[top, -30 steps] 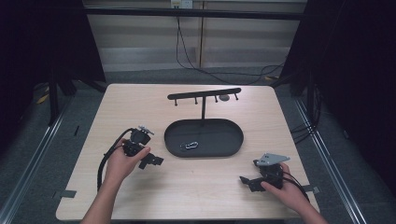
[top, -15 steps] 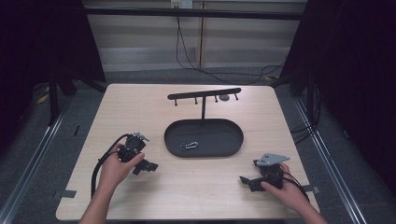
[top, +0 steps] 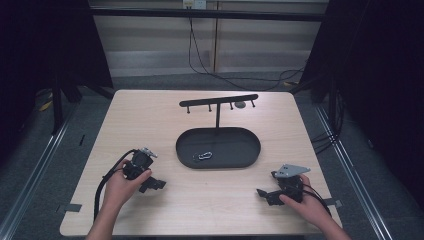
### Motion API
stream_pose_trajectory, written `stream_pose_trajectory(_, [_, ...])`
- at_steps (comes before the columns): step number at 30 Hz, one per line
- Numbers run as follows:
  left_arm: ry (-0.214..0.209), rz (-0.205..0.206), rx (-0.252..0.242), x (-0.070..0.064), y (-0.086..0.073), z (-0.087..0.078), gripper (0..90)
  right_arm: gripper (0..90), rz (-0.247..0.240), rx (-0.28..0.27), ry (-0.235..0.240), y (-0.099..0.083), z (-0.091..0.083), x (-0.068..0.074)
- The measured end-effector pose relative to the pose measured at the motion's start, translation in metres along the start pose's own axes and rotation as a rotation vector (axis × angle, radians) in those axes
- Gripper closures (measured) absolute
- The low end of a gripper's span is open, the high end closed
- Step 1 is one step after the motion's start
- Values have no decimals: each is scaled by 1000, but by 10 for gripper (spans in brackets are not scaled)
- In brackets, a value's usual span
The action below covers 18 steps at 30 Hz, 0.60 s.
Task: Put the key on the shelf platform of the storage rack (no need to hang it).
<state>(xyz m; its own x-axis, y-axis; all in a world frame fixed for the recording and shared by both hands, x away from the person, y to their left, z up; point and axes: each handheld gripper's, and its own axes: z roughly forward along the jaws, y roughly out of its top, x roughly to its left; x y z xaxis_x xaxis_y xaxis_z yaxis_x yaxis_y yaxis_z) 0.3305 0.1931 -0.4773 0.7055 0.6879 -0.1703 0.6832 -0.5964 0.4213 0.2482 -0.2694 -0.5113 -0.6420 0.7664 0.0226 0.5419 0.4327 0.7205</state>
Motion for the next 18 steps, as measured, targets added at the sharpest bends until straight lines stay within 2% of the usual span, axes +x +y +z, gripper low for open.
stream_pose_trajectory(7, [5, 7, -29, 1, -6, 1, 160, 117, 0, 1, -2, 0, 0, 0])
stream_pose_trajectory(13, [31, 72, -62, 1, -11, 2, 152, 117, 2, 1, 0, 0, 0, 0])
stream_pose_trajectory(14, [31, 72, -62, 1, -11, 2, 151, 117, 2, 1, 0, 0, 0, 0])
stream_pose_trajectory(16, [42, 77, -92, 1, -14, 4, 150, 117, 2, 1, 0, 0, 0, 0])
stream_pose_trajectory(18, [46, 88, -95, 1, -15, 4, 151, 117, 1, 1, 0, 0, 0, 0])
